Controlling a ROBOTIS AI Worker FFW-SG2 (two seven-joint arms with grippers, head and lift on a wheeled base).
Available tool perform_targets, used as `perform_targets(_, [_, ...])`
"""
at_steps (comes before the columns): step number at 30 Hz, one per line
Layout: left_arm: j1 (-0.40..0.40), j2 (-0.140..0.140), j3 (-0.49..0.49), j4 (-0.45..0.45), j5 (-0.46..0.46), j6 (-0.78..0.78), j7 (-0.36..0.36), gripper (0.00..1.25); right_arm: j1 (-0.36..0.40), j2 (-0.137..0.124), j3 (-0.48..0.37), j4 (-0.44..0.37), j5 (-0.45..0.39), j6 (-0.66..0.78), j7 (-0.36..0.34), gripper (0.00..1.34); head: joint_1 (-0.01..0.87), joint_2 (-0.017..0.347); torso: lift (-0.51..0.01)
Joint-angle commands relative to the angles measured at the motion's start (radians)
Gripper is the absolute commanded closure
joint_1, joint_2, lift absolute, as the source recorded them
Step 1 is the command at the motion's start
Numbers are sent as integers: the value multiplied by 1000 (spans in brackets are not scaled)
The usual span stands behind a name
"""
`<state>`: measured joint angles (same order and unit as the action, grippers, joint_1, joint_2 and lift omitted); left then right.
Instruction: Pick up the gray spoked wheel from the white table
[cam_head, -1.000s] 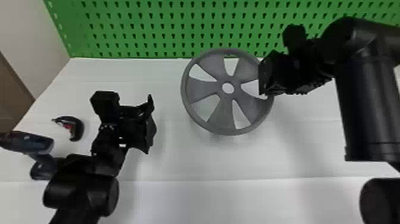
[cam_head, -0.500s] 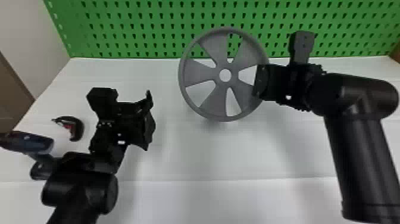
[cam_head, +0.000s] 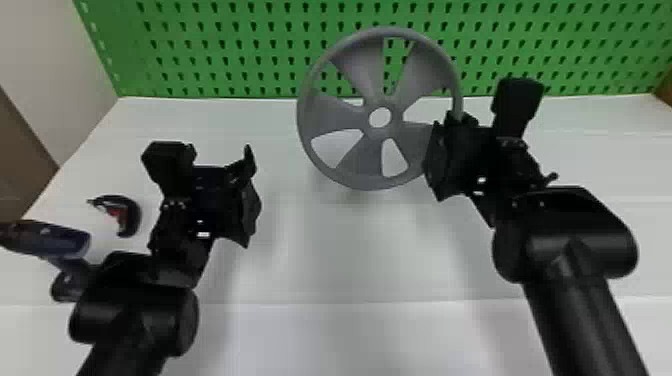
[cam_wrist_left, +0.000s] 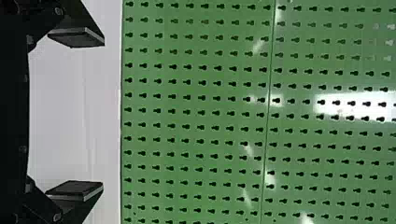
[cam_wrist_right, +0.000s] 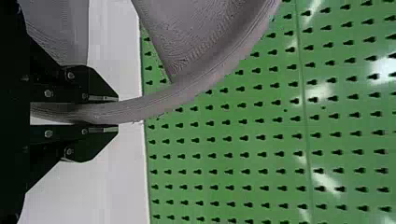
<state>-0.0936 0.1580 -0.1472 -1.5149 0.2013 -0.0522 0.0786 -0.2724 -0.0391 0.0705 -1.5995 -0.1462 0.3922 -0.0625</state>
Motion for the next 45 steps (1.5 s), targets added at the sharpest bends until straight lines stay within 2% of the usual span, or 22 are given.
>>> perform_targets(1, [0, 0, 0, -7, 3, 0, 1, 191, 53, 1, 9, 1, 71, -168, 3, 1127, 770, 44, -98])
perform_targets(6, [0, -3, 0, -10, 4, 0, 4, 191, 90, 13, 0, 4, 120, -303, 3, 1127, 770, 44, -98])
perform_targets(14, [-1, -9, 3, -19, 3, 0, 9, 191, 124, 21, -9, 52, 129, -493, 1, 1128, 770, 44, -98])
perform_targets(25, [2, -28, 3, -39, -26, -2, 66, 199, 156, 40, -34, 55, 137, -527, 1, 1127, 770, 44, -98])
perform_targets(45, [11, -32, 26, -50, -49, -6, 81, 199, 153, 40, -40, 79, 140, -538, 0, 1127, 770, 44, -98])
